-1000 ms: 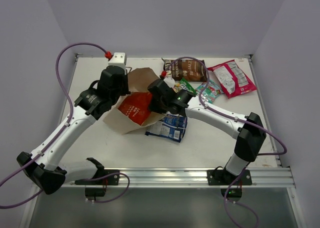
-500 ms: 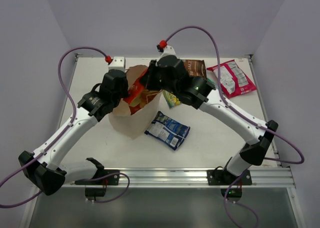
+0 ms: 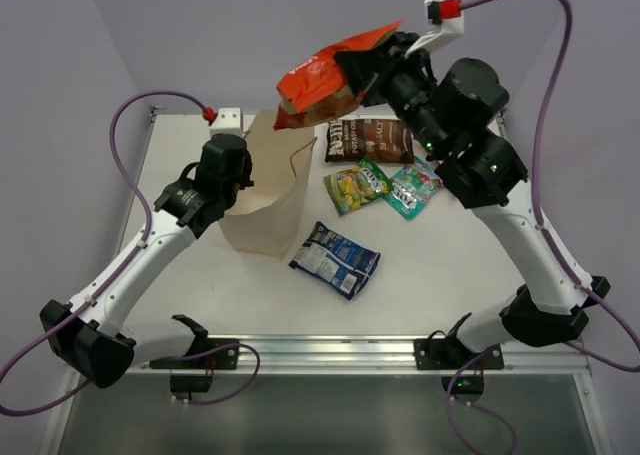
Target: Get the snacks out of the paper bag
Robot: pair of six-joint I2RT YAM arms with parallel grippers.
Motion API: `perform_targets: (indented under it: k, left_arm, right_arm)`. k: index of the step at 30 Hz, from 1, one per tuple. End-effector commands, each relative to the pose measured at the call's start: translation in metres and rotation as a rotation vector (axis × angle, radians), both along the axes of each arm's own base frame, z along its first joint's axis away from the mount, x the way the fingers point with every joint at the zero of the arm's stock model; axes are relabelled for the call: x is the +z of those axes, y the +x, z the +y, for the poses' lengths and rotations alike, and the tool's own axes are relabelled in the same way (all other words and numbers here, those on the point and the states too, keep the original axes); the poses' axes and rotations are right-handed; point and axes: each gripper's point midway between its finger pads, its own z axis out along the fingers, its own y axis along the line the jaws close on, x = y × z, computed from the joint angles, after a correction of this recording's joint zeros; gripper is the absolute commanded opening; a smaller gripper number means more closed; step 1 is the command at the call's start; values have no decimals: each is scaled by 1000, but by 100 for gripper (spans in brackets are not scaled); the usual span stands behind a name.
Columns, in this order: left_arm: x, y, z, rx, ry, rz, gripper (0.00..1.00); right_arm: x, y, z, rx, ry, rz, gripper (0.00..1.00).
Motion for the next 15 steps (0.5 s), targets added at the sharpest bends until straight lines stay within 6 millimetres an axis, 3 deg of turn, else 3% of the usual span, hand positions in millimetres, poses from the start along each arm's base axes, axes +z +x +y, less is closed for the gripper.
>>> perform_targets:
  k: [1,3,5,6,7,9,10,11,12,14,15]
  left_arm:
    - [3,6,9,40,13,-8,0]
    - [3,9,11,46,14,-5,0]
    - [5,16,16,63,9,-4,0]
    - [6,19,19,66,0,-3,0]
    - [12,23,20,69,-12,-15,0]
    - [15,30,20,62,-26,-17,0]
    - [23,34,23,68,-30,-35,0]
    - [23,39,23,67,-31,-37,0]
    - [25,42,23,62,-27,-39,0]
    - [32,48,22,60,-31,-52,0]
    - [33,51,22,56,-30,-53,0]
  right_arm:
    - [85,-23,-63,-113,136,-253,0]
    - [81,-19,-83,-176,140,-240,0]
    - [60,-13,-109,-264,124,-199,0]
    - [28,-1,-111,-300,83,-138,0]
    - [22,-10,-133,-348,90,-126,0]
    - [-10,-7,-153,-430,83,-54,0]
    - [-45,-9,-164,-467,38,8,0]
    - [-65,-8,-172,-498,20,46,0]
    - [-105,-2,-178,-542,-14,121,0]
    - [-138,-12,-201,-612,-32,193,0]
    - [-171,-10,-208,-650,-53,259,0]
